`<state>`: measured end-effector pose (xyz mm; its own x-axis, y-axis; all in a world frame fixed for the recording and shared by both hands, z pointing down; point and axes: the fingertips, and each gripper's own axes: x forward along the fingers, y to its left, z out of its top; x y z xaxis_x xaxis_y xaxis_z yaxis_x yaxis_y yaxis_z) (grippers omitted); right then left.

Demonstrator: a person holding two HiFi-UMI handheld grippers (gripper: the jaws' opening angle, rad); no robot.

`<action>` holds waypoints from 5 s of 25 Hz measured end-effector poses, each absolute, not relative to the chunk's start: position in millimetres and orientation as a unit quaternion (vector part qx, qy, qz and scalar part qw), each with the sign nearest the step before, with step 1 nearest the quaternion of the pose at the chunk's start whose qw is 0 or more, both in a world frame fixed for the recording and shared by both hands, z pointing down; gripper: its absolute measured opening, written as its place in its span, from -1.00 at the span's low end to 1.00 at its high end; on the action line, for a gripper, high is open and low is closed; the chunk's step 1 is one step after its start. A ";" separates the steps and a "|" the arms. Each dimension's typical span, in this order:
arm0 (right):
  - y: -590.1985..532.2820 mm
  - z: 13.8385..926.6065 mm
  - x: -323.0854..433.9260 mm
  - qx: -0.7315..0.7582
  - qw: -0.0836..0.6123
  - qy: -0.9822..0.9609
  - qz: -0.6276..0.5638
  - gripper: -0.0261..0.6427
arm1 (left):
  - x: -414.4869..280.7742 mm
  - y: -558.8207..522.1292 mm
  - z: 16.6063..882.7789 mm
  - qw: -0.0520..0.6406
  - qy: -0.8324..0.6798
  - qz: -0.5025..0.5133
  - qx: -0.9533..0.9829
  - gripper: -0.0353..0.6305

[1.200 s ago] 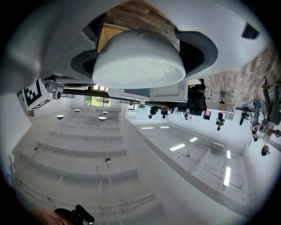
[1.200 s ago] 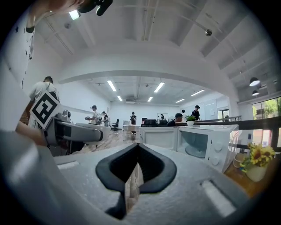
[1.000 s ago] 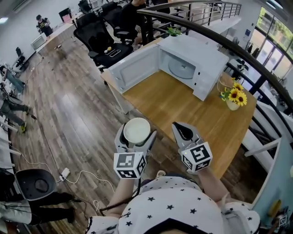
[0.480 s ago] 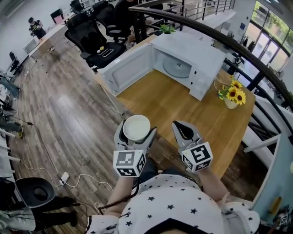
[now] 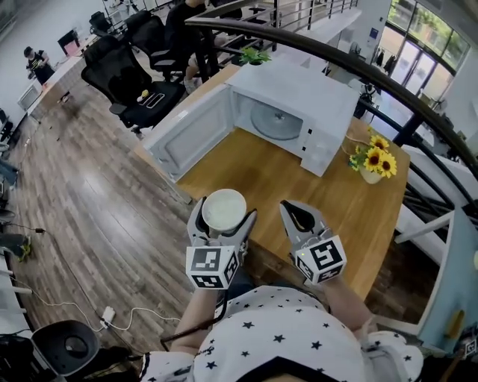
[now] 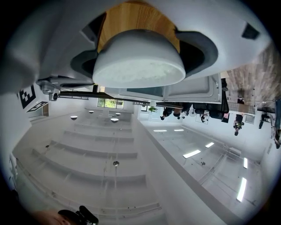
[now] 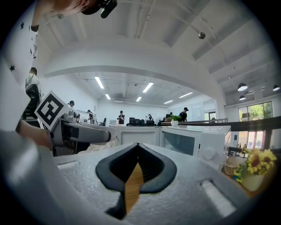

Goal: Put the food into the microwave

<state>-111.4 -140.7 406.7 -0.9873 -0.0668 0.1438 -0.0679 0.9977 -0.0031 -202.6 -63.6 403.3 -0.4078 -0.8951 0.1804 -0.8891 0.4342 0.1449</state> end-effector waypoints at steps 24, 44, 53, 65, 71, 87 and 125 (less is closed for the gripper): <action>-255.7 446.7 -225.6 0.209 0.087 -0.974 0.019 -0.91 | -333.1 -228.6 451.7 0.125 -0.720 0.026 0.682 0.69; -315.4 481.9 -234.6 0.308 0.125 -0.942 0.044 -0.91 | -367.6 -364.3 518.4 0.145 -0.662 0.072 0.732 0.69; -323.3 497.9 -241.3 0.325 0.136 -0.934 0.062 -0.91 | -379.2 -410.9 547.3 0.145 -0.661 0.098 0.730 0.69; -325.7 512.1 -247.3 0.336 0.147 -0.927 0.082 -0.91 | -389.2 -453.5 582.6 0.145 -0.663 0.143 0.721 0.69; -328.1 516.6 -248.6 0.342 0.149 -0.924 0.088 -0.91 | -392.4 -466.8 596.4 0.151 -0.663 0.163 0.715 0.69; -326.0 514.1 -252.1 0.344 0.147 -0.923 0.087 -0.91 | -392.7 -474.1 616.2 0.156 -0.665 0.230 0.693 0.69; -203.8 474.8 -140.3 0.296 0.117 -0.946 0.054 -0.91 | -293.4 -288.4 526.8 0.166 -0.704 0.107 0.682 0.59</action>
